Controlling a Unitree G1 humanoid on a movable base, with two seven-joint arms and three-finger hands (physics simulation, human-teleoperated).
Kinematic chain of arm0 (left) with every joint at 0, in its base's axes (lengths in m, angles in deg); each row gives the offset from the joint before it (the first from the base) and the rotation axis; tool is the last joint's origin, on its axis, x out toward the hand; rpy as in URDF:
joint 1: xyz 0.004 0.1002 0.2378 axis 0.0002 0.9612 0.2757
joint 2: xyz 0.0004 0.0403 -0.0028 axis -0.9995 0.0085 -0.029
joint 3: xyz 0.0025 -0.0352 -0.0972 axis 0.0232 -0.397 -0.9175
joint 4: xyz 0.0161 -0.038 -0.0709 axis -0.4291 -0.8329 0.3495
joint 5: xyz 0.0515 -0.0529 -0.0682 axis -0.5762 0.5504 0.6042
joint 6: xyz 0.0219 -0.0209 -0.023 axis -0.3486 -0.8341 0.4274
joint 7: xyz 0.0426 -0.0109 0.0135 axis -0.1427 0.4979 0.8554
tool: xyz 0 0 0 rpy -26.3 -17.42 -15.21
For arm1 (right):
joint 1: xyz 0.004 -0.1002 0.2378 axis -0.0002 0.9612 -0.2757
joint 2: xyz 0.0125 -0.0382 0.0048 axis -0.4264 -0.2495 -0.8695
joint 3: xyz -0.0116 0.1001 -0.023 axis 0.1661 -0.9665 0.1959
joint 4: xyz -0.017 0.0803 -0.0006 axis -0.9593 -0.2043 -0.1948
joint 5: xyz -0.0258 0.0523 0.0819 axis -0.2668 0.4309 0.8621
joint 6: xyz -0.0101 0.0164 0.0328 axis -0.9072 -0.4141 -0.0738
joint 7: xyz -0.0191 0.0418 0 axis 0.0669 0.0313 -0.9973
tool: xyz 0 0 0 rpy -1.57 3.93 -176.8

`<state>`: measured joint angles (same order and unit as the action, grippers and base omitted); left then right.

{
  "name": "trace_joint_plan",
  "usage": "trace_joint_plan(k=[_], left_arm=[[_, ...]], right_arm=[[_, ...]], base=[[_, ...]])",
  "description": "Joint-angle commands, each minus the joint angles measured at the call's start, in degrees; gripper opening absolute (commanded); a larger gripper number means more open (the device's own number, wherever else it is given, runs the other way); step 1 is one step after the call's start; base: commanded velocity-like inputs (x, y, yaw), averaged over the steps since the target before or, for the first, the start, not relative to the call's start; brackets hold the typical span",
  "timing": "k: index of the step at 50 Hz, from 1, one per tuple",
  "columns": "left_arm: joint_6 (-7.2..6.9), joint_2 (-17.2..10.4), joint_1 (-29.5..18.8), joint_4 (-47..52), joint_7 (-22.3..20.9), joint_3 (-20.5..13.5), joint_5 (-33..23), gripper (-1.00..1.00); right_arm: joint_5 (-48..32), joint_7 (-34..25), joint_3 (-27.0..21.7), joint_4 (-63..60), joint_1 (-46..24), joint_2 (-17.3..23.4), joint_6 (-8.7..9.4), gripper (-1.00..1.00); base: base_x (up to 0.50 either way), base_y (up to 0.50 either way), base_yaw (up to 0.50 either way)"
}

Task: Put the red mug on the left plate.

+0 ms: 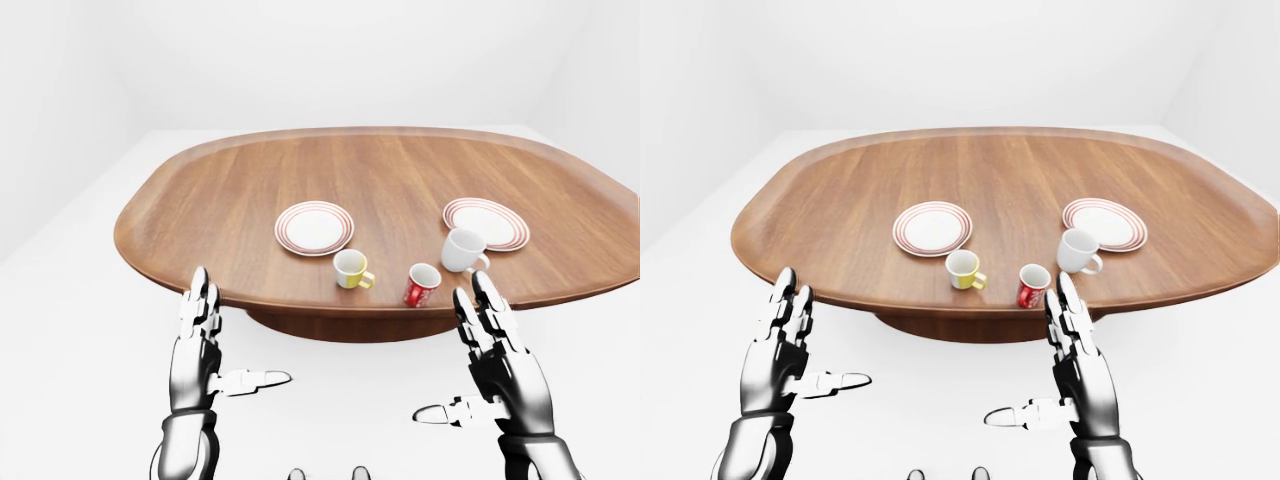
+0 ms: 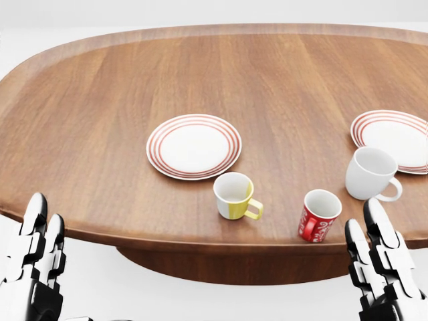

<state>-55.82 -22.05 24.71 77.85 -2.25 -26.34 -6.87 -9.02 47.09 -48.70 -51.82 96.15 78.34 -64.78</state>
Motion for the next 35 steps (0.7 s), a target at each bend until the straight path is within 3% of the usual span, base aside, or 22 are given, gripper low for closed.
trace_joint_plan(k=[1, 35], left_arm=[[0.00, -0.11, -0.10, -0.09, -0.08, 0.11, 0.00, 1.00], [0.00, -0.12, -0.67, -0.64, -0.32, -0.10, -0.19, 1.00]], right_arm=[[0.26, 0.14, 0.08, 0.04, 0.01, -0.02, 0.00, 1.00], [-0.35, 0.21, 1.20, 1.42, -0.44, 0.72, 0.00, 1.00]], base=[[0.04, 0.50, 0.00], [0.04, 0.50, 0.00]])
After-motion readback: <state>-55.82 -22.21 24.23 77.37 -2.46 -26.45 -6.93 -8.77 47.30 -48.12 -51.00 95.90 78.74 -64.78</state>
